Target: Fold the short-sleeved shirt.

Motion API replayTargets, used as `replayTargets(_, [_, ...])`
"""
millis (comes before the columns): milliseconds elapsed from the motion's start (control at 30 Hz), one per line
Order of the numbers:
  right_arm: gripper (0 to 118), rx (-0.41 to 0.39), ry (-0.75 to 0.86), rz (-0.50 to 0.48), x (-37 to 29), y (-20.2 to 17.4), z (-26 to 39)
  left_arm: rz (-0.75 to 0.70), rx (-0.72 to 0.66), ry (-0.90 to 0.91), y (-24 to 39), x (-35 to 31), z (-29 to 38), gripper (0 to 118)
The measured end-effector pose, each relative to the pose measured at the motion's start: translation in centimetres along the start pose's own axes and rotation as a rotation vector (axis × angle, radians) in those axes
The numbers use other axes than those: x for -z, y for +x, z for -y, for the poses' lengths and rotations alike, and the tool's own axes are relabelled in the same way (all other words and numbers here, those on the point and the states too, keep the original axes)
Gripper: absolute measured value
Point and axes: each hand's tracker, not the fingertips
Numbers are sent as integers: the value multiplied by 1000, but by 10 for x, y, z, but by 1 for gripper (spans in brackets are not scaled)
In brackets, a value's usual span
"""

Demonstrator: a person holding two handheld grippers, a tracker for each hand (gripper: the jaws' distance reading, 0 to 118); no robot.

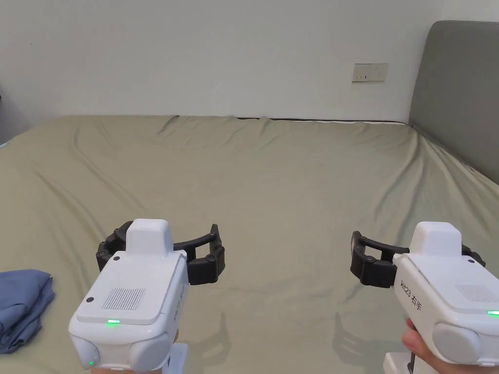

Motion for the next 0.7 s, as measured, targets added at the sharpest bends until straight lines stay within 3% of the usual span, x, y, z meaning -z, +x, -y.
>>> replayTargets(67, [118,-48,62,-23,-2,0,-4,14,-13,1,-2,0,0,117])
replayTargets(100, [118,29,0,-75,-1,1,0,18,-14,0,-3,1,0,117])
replayTargets(133, [118,55,-30,-77,-1,2,0,19,-13,0,-3,1,0,117])
replayTargets(167, [118,20,10,-58,-2,1,-4,16,-8,3,-3,1,0,117])
replayTargets(300, [118,38,-24,-37,-1,-1,-8,12,1,8,-4,0,0,117])
replayTargets(333, [118,-3,-90,-82,2,-5,-7,12,-1,7,-5,0,0,117])
replayTargets(367, [118,-17,-12,23,-2,-5,-7,11,-3,6,-5,0,0,117])
replayTargets(433, [118,-120,46,14,-3,-9,-9,7,-6,2,-6,0,0,117])
replayTargets(500, [118,-39,-17,-21,0,-7,-5,5,-11,1,-7,1,0,117])
replayTargets(700, [118,-47,-4,2,2,-8,-6,-6,-11,1,-8,1,0,117])
